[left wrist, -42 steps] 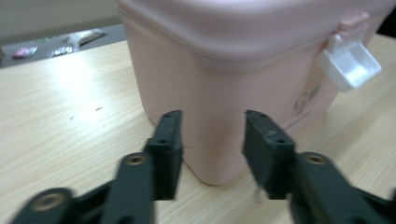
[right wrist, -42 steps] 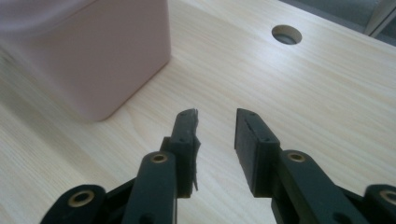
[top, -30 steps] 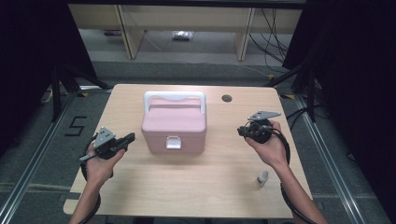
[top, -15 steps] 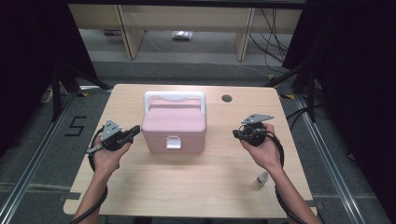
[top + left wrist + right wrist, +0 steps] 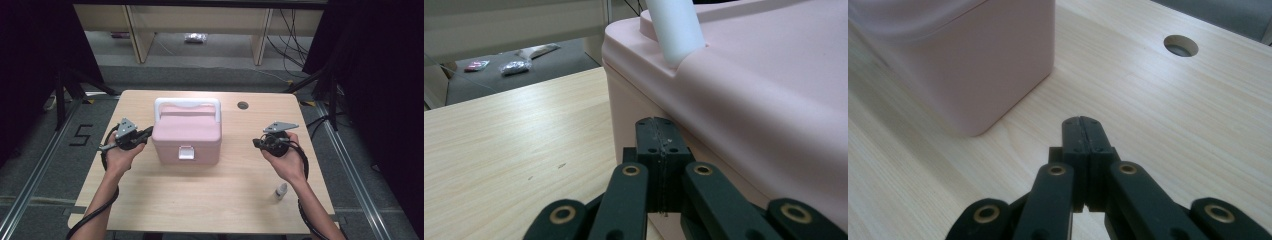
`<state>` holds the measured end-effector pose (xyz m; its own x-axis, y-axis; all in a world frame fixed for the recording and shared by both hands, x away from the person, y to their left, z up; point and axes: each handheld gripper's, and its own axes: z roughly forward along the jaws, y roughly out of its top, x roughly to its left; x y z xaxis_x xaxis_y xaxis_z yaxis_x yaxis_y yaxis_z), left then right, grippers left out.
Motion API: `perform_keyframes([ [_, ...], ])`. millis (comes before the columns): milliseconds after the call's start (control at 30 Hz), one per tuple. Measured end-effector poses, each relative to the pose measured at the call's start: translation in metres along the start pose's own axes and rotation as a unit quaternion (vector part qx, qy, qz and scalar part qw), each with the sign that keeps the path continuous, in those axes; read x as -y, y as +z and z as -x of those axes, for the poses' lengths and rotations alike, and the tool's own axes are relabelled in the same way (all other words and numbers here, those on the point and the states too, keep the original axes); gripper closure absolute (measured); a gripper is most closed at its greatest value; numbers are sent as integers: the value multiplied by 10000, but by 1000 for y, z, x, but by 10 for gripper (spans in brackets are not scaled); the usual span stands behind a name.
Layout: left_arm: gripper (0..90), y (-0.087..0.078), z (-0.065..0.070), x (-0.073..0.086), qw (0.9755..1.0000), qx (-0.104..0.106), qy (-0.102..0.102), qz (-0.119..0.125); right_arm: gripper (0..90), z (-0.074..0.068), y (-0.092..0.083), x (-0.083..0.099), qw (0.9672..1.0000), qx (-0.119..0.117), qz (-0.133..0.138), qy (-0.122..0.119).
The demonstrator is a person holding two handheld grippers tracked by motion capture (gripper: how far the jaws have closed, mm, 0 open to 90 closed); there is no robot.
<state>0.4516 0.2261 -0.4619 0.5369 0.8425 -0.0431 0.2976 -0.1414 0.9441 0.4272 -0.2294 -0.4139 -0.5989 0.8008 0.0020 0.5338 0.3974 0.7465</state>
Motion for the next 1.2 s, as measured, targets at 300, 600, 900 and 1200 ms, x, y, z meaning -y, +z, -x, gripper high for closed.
perform_keyframes([
  [300,897,14,13,-5,9998,148,142,-41,900,11,-3,1,9998,40,-60,194],
  [600,897,36,31,-12,9988,310,342,-149,900,22,-5,4,9995,98,-88,301],
  [900,897,55,47,-17,9970,476,600,-129,900,36,-8,15,9992,209,-124,302],
  [1200,897,68,65,-23,9949,625,768,-188,900,44,-5,16,9987,199,-199,418],
])
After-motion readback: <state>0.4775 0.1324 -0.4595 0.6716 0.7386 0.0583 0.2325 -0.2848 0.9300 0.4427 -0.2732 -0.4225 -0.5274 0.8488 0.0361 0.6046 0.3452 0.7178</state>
